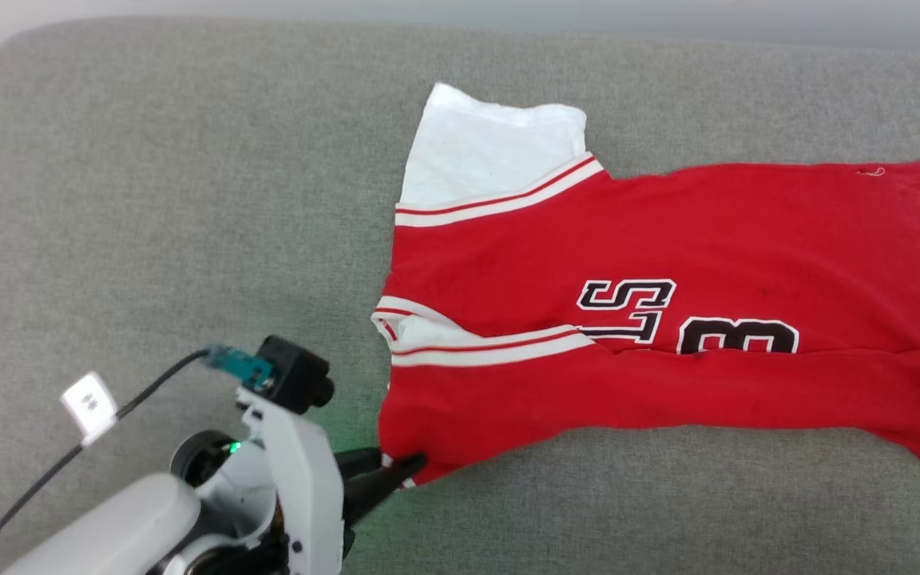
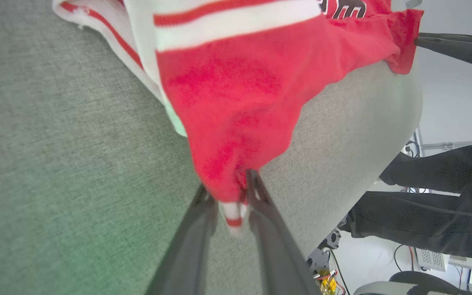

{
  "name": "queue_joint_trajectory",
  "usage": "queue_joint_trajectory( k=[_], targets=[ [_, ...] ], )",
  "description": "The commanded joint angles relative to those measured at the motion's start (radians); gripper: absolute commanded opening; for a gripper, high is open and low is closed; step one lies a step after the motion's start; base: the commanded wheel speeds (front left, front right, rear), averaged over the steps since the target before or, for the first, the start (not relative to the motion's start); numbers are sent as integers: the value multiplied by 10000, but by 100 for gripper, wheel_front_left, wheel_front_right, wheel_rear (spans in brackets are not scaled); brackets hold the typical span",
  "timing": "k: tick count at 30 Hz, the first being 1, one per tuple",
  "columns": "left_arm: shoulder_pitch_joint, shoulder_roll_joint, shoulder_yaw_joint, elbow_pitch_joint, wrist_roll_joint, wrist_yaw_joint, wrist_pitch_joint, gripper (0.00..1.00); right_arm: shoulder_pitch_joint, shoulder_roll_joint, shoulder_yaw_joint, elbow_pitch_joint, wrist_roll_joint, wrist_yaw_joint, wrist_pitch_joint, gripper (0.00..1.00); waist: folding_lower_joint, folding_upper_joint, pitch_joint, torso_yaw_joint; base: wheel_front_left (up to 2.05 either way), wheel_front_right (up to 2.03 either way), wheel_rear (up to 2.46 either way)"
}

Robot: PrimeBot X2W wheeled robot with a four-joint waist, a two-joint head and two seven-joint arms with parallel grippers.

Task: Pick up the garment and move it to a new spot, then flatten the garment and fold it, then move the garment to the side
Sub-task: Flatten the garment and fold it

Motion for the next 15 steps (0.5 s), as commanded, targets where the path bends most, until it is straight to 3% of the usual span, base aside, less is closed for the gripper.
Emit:
queue_joint_trajectory(
  k=[1,9,15],
  targets=[
    [335,58,139,-140,6,87,-395,100,55,290,-405,-196,-76,-12,-208,100,0,0,-159,35,0,0,0],
    [1361,94,949,-649,703,683,-2912,100,-538,1913,-1597,-589,-1520,-12,-2163,100,0,0,-374,177,0,0,0],
    [1286,-314,1623,-97,1928,1399,-5046,100,-1428,3108,-1014,-320,-2628,-12,-4851,100,0,0,-291,59,0,0,0]
  ],
)
